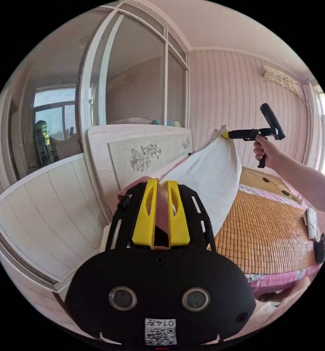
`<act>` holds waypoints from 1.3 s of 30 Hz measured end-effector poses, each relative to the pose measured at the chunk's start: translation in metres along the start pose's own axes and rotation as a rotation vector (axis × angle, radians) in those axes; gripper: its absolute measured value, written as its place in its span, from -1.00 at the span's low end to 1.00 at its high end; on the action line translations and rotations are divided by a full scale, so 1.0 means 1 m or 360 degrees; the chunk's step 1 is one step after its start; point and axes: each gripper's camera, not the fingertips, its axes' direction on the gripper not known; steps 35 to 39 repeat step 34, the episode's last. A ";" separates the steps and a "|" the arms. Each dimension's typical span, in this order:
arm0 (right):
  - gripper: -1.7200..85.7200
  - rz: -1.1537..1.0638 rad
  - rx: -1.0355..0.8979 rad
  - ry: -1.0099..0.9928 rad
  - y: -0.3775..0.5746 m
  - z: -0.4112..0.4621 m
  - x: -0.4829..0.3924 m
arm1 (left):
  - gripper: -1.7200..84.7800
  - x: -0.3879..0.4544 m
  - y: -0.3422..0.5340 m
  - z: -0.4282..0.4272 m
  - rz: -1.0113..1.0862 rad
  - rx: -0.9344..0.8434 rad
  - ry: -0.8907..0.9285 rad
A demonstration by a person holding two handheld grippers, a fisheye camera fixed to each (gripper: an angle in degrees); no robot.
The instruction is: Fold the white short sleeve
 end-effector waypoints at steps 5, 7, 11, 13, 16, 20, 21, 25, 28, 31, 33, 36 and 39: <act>-0.71 0.0275 -0.0244 -0.0225 0.024 0.083 0.027 | -0.74 -0.083 0.021 0.071 -0.0403 -0.0342 -0.0148; -0.71 0.0205 -0.0371 -0.0155 0.062 0.089 0.037 | -0.75 -0.079 0.040 0.064 -0.0391 -0.0269 -0.0135; -0.72 0.0235 -0.0488 -0.0053 0.208 0.055 0.069 | -0.79 -0.033 0.086 0.047 -0.0239 -0.0267 0.0000; -0.73 0.0341 -0.0606 0.0077 0.290 0.031 0.079 | -0.82 -0.002 0.107 0.042 -0.0146 -0.0266 0.0106; -0.73 0.0727 -0.0823 0.0205 0.432 -0.022 0.088 | -0.85 0.060 0.136 0.043 0.0027 -0.0311 0.0316; -0.73 0.1350 -0.0803 0.0378 0.594 -0.130 0.067 | -0.87 0.168 0.158 0.054 0.0330 -0.0339 0.0723; -0.73 0.1418 -0.0774 0.0413 0.611 -0.146 0.061 | -0.87 0.184 0.159 0.056 0.0371 -0.0343 0.0777; -0.72 0.1738 -0.0520 0.0678 0.704 -0.239 0.029 | -0.87 0.305 0.162 0.070 0.0599 -0.0375 0.1251; -0.70 0.1833 -0.0333 0.0908 0.745 -0.288 0.013 | -0.87 0.393 0.168 0.081 0.0696 -0.0406 0.1433; -0.68 0.1821 -0.0211 0.1035 0.775 -0.324 0.006 | -0.86 0.480 0.175 0.093 0.0751 -0.0484 0.1634; -0.66 0.1750 -0.0174 0.1104 0.790 -0.340 0.007 | -0.85 0.532 0.180 0.098 0.0798 -0.0519 0.1769; -0.65 0.1721 -0.0190 0.1145 0.800 -0.348 0.012 | -0.85 0.567 0.185 0.101 0.0845 -0.0553 0.1825; -0.65 0.1721 -0.0190 0.1145 0.800 -0.348 0.012 | -0.85 0.567 0.185 0.101 0.0845 -0.0553 0.1825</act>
